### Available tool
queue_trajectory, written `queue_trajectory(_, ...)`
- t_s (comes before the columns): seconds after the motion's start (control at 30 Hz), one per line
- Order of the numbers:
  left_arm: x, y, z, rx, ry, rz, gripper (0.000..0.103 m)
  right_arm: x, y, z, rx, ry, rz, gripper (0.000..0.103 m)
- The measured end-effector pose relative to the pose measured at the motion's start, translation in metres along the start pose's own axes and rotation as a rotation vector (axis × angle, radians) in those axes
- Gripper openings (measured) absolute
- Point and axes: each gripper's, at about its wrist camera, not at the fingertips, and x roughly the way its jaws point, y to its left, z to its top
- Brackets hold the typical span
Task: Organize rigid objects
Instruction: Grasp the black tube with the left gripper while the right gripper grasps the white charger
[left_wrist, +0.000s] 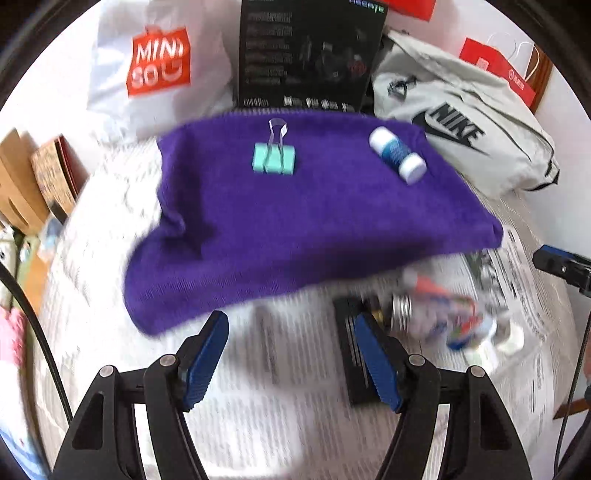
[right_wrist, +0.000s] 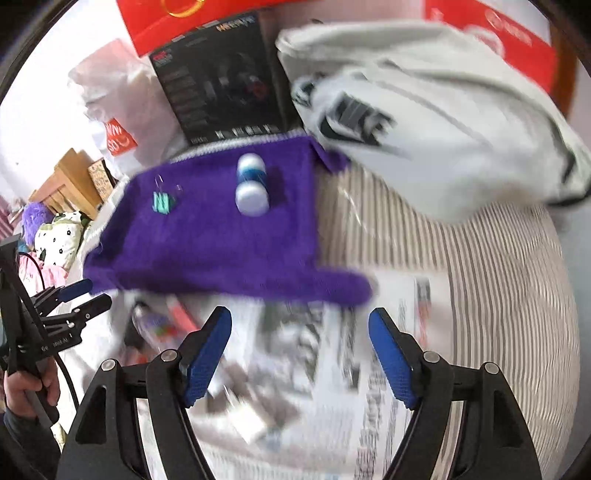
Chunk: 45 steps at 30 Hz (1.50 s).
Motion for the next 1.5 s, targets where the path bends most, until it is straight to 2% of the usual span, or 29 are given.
queue_trajectory(0.17,0.012,-0.009,-0.012,0.027,0.035,0.017,0.07,-0.002,-0.006,-0.025,0.029,0.024,0.009,0.076)
queue_trajectory(0.57,0.024,-0.028,-0.007,0.08,0.049,0.028,0.07,-0.008,-0.004,-0.042,0.029,0.039,0.011,0.076)
queue_trajectory(0.7,0.027,-0.03,-0.01,0.117,0.055,0.098,0.071,-0.005,0.001,-0.046,0.009,0.049,0.007,0.076)
queue_trajectory(0.83,0.021,-0.021,-0.014,0.103,0.047,0.086,0.071,-0.005,0.004,-0.049,-0.004,0.053,0.003,0.076)
queue_trajectory(1.0,0.02,-0.032,-0.016,0.156,0.027,0.079,0.069,-0.003,0.008,-0.053,-0.023,0.056,0.01,0.076)
queue_trajectory(1.03,0.02,-0.035,-0.015,0.166,0.024,0.078,0.065,-0.003,0.01,-0.055,-0.03,0.055,0.014,0.076)
queue_trajectory(1.1,0.02,-0.04,-0.014,0.169,0.018,0.062,0.048,-0.004,0.013,-0.058,-0.045,0.052,0.021,0.076)
queue_trajectory(1.13,0.02,-0.04,-0.013,0.162,0.018,0.045,0.036,-0.003,0.015,-0.059,-0.056,0.052,0.025,0.076)
queue_trajectory(1.17,0.02,-0.041,-0.013,0.156,0.02,0.026,0.029,-0.002,0.017,-0.061,-0.074,0.056,0.032,0.076)
queue_trajectory(1.27,0.019,-0.045,-0.013,0.166,0.018,0.024,0.021,0.002,0.025,-0.066,-0.117,0.056,0.048,0.076)
queue_trajectory(1.4,0.018,-0.045,-0.014,0.16,0.015,0.019,0.021,0.011,0.033,-0.068,-0.174,0.06,0.064,0.076)
queue_trajectory(1.5,0.018,-0.044,-0.014,0.151,0.019,0.013,0.021,0.019,0.037,-0.069,-0.211,0.07,0.056,0.072)
